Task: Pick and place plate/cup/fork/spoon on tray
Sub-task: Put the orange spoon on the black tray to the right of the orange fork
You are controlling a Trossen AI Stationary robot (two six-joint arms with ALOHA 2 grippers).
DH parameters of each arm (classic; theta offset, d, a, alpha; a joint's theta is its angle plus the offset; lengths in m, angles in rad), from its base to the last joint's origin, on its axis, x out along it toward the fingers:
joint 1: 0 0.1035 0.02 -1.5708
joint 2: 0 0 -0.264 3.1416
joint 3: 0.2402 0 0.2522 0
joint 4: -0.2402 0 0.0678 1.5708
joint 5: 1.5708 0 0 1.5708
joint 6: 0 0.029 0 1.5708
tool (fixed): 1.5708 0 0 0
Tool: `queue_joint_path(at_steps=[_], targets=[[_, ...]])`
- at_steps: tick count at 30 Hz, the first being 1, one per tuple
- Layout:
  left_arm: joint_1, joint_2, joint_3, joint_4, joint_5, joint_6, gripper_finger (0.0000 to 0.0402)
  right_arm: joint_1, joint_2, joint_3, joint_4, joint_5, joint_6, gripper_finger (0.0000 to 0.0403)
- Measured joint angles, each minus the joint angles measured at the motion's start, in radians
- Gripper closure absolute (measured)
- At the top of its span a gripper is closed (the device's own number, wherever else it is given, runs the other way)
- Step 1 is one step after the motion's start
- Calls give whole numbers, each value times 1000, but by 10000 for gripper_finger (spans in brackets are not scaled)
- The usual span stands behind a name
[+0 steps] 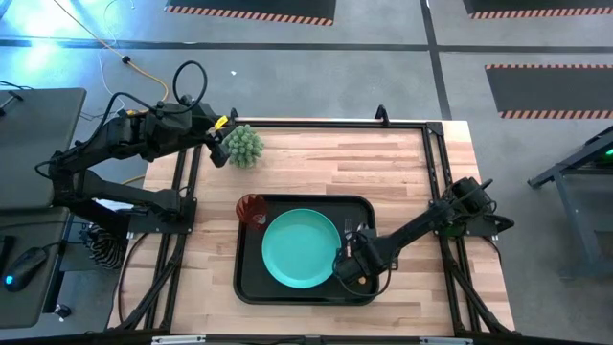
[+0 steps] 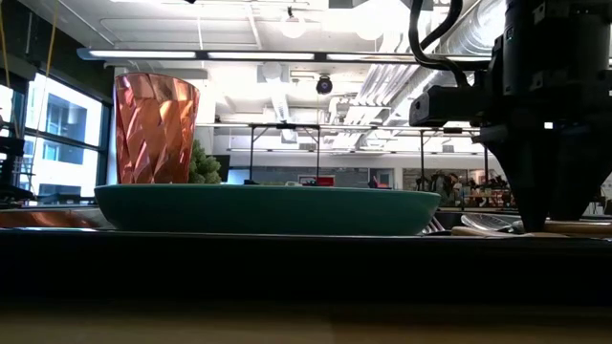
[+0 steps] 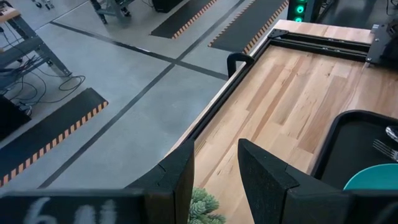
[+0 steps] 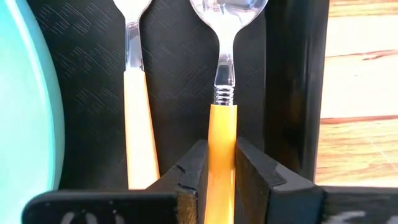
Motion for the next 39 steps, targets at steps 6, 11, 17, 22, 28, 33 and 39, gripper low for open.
queue_joint_path(at_steps=[6, 11, 17, 22, 28, 33, 39], targets=[[0, 0, 0, 0, 0, 9, 286, 0, 0, 0, 0, -30, 0, 346], [0, 0, 0, 0, 0, 10, 286, 0, 0, 0, 0, -31, 0, 343], [0, 0, 0, 0, 0, 10, 286, 0, 0, 0, 0, -23, 0, 318], [0, 0, 0, 0, 0, 10, 286, 0, 0, 0, -1, -23, 0, 307], [0, 0, 0, 0, 0, 10, 286, 0, 0, 0, -4, -23, 0, 306], [0, 0, 0, 0, 0, 10, 286, -2, -1, 0, -10, -22, -15, 306], [0, 0, 0, 0, 0, 10, 286, -15, -35, 0, -28, -10, -11, 306]])
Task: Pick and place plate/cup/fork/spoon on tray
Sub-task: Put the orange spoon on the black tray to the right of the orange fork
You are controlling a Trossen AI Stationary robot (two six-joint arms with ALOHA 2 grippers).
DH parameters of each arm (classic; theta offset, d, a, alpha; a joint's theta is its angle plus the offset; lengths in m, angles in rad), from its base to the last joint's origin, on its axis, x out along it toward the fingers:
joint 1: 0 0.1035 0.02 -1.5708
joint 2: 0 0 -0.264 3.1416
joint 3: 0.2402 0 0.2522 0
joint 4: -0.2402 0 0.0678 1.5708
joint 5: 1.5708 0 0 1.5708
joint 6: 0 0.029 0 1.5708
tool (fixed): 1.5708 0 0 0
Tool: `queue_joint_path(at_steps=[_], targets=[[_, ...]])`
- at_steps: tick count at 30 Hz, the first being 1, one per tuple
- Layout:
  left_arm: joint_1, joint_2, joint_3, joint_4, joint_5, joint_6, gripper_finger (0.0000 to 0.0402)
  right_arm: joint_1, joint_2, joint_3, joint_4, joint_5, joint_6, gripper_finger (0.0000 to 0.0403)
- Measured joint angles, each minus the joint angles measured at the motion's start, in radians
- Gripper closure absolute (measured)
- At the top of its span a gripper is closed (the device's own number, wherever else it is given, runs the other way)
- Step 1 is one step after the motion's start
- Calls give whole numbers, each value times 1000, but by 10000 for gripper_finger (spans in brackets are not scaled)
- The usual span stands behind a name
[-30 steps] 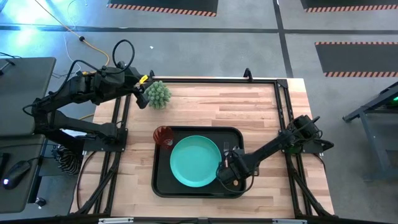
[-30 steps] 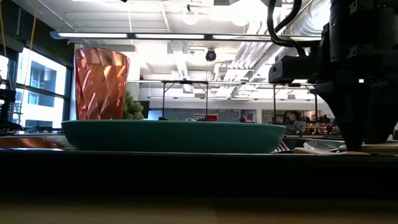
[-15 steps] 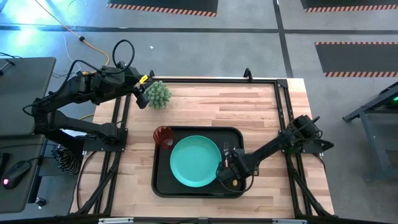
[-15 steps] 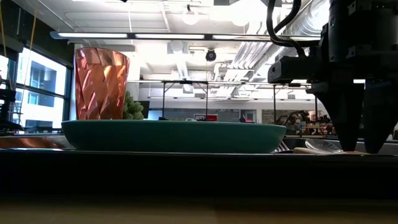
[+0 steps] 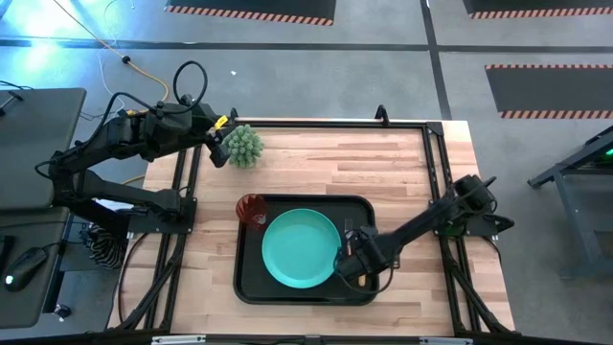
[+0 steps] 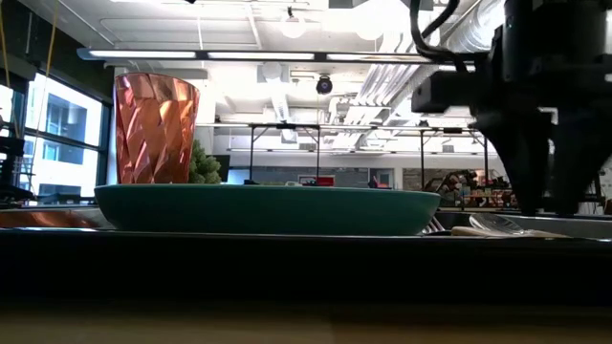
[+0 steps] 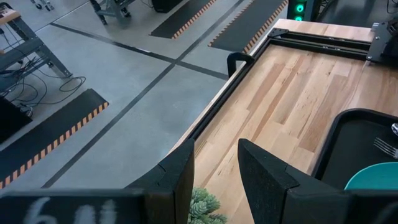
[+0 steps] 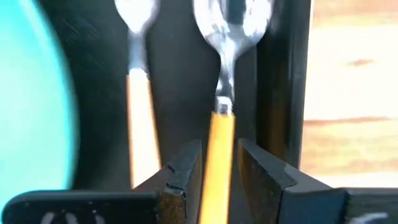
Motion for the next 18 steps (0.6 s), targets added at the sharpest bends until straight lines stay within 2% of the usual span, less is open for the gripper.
queue_joint_path(at_steps=[6, 12, 15, 18], targets=[[0, 0, 0, 0, 0, 0, 286, -27, -88, 0, -39, 156, -48, 306], [0, -11, 0, -1, 18, 11, 286, -73, -189, 0, -44, 326, -164, 306], [0, -23, 0, -5, 55, 11, 286, -106, -219, 0, -47, 331, -203, 306], [0, -38, 0, -11, 66, 8, 286, -144, -225, 0, -54, 266, -207, 306]])
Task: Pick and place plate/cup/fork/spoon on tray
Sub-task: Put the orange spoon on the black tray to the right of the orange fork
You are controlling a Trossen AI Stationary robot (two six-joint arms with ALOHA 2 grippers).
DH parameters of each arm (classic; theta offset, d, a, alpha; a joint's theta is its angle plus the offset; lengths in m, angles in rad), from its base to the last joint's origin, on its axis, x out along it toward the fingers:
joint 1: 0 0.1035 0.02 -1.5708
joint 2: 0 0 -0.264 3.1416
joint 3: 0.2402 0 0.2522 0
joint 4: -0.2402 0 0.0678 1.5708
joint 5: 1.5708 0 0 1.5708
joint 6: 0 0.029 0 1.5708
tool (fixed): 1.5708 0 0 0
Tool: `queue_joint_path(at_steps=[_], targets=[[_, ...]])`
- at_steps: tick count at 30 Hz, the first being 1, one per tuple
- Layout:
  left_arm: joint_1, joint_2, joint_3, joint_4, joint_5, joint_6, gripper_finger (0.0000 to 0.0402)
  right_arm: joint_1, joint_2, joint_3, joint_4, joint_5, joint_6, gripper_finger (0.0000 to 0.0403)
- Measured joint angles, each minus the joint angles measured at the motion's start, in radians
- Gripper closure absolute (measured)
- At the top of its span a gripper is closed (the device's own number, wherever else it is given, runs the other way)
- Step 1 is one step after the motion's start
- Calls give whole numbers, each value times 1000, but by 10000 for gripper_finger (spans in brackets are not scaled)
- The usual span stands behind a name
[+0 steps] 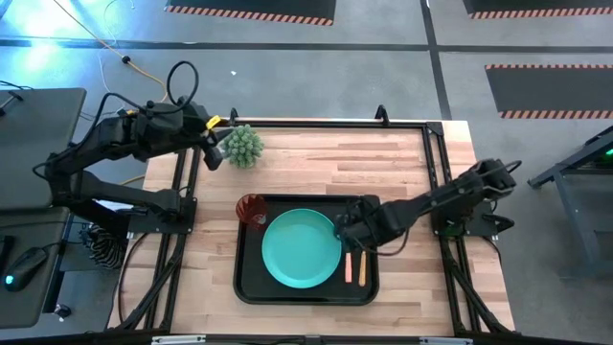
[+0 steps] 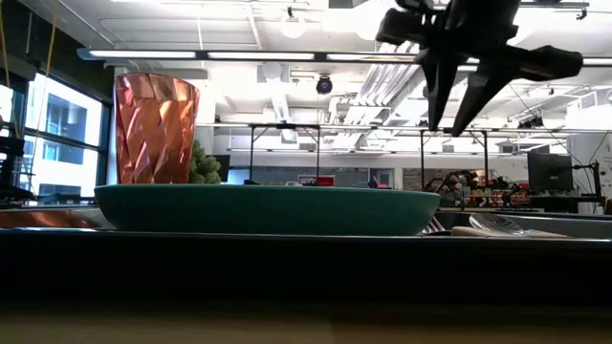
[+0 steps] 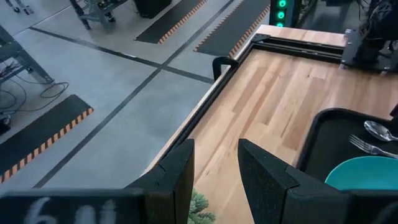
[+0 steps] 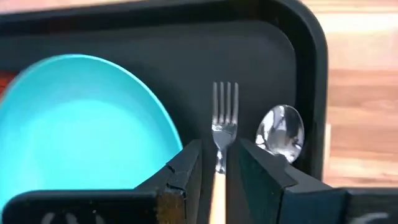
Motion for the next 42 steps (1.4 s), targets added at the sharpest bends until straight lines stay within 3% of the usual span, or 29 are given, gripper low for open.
queue_joint_path(at_steps=[5, 11, 25, 42], targets=[[0, -20, 0, -10, 4, -15, 286, -42, 35, 0, -2, -120, -66, 306], [0, -41, 0, -30, 4, -16, 286, -38, 83, 0, 0, -279, -24, 306], [0, -41, 0, -14, 2, 8, 286, 73, 210, 0, 27, -363, 121, 306], [0, -41, 0, -12, 0, 10, 286, 79, 279, 0, 60, -388, 139, 307]])
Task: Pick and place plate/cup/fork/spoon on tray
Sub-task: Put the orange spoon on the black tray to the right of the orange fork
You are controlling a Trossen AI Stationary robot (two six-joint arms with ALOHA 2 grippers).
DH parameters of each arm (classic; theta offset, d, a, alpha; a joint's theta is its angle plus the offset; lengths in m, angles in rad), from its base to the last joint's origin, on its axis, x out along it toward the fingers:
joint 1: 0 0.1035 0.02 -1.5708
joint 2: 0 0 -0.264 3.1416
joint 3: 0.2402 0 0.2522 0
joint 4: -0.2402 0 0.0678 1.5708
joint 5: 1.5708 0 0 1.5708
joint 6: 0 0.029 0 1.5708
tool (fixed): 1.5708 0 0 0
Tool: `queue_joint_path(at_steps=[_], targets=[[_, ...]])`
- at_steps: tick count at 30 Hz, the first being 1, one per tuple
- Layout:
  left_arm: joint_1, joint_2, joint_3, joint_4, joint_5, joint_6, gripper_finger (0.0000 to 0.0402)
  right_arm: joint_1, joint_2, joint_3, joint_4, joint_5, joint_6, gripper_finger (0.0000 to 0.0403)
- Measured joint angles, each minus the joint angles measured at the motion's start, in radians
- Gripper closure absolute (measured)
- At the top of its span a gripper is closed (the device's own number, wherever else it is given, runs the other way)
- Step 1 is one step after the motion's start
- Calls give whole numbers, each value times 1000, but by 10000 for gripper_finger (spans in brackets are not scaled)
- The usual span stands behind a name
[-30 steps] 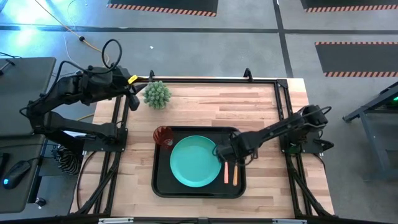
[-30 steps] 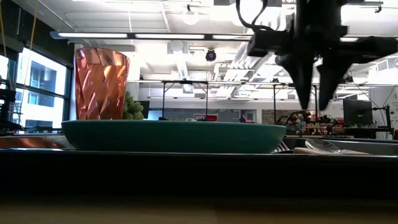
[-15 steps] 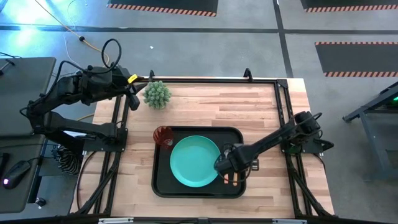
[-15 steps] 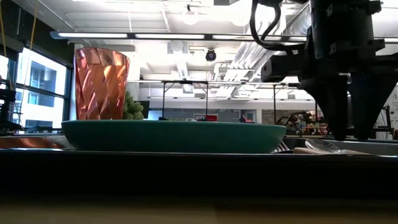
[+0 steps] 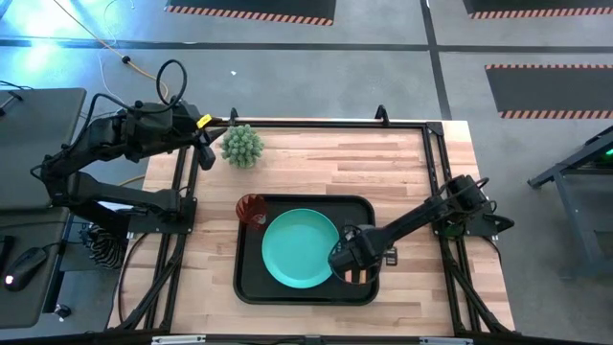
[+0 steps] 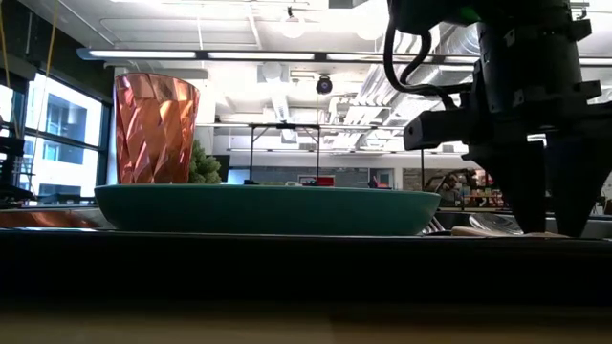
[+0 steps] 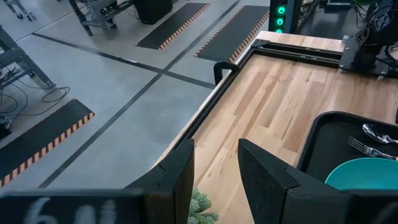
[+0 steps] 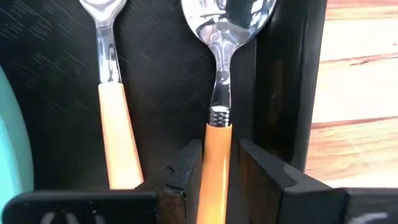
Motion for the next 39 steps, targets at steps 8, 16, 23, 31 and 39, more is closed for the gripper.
queue_joint_path(at_steps=[8, 16, 23, 31, 39], targets=[[0, 0, 0, 0, 0, 0, 286, 0, 0, 0, -1, 18, -34, 343], [0, 0, 0, 0, 0, 0, 286, -1, -1, 0, -2, 35, -56, 354], [0, 0, 0, 0, 0, 0, 286, -1, -1, 0, -1, 46, -54, 352], [0, 0, 0, 0, 0, 0, 286, -1, -1, 0, -1, 46, -52, 352], [0, 0, 0, 0, 0, 0, 286, -1, -1, 0, -1, 45, -52, 351]])
